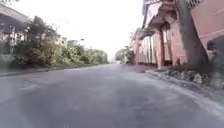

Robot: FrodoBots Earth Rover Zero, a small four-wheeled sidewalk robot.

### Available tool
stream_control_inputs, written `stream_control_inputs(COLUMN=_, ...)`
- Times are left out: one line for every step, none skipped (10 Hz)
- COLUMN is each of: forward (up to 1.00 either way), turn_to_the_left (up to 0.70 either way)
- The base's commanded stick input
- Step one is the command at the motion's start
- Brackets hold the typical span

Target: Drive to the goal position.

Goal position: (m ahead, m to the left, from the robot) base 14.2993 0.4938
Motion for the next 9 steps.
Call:
stream_control_inputs(forward=1.00, turn_to_the_left=0.00)
stream_control_inputs(forward=1.00, turn_to_the_left=-0.11)
stream_control_inputs(forward=1.00, turn_to_the_left=-0.40)
stream_control_inputs(forward=1.00, turn_to_the_left=-0.40)
stream_control_inputs(forward=1.00, turn_to_the_left=-0.40)
stream_control_inputs(forward=1.00, turn_to_the_left=-0.40)
stream_control_inputs(forward=1.00, turn_to_the_left=0.00)
stream_control_inputs(forward=1.00, turn_to_the_left=0.00)
stream_control_inputs(forward=1.00, turn_to_the_left=0.00)
